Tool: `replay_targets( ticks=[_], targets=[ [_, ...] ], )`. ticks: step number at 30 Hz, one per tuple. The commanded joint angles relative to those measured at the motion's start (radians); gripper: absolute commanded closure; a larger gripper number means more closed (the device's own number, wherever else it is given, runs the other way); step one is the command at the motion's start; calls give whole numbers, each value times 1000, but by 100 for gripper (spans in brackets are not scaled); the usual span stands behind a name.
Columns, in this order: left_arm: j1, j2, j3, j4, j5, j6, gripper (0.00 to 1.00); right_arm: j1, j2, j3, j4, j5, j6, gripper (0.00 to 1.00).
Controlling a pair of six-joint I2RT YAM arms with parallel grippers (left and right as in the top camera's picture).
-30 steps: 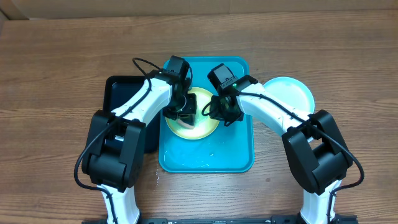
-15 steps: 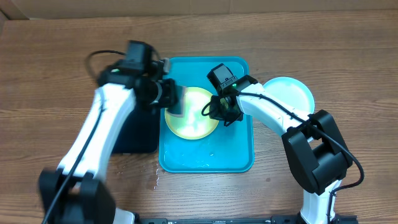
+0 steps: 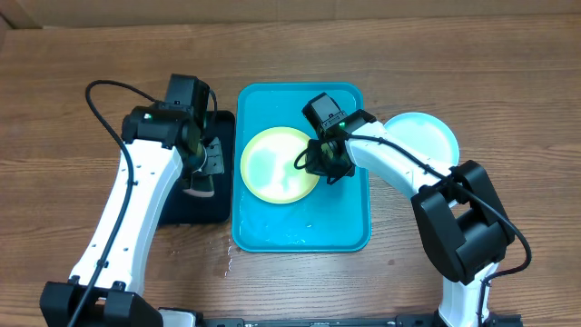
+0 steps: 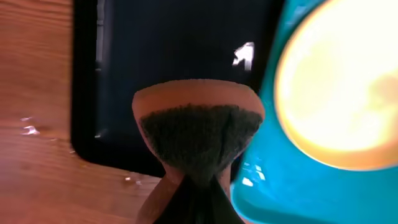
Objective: Clean dirty plates on tray and stack at the side
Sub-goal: 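Carry the sponge left and lower it onto the black tray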
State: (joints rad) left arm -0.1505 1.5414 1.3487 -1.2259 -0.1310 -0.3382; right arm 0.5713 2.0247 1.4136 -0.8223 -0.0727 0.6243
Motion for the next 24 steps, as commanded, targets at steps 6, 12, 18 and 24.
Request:
replay_targets(
  ticks=[6, 12, 18, 24],
  targets=[
    [0, 2, -112, 106, -81, -44, 96, 6, 2, -1, 5, 19, -3, 96],
    [0, 8, -254, 258, -120, -44, 96, 6, 2, -1, 2, 43, -3, 95],
    [1, 56, -347, 412, -146, -39, 96, 6, 2, -1, 2, 49, -3, 96],
    [1, 128, -356, 489, -42, 104, 96, 6, 2, -1, 1, 49, -3, 96]
  ],
)
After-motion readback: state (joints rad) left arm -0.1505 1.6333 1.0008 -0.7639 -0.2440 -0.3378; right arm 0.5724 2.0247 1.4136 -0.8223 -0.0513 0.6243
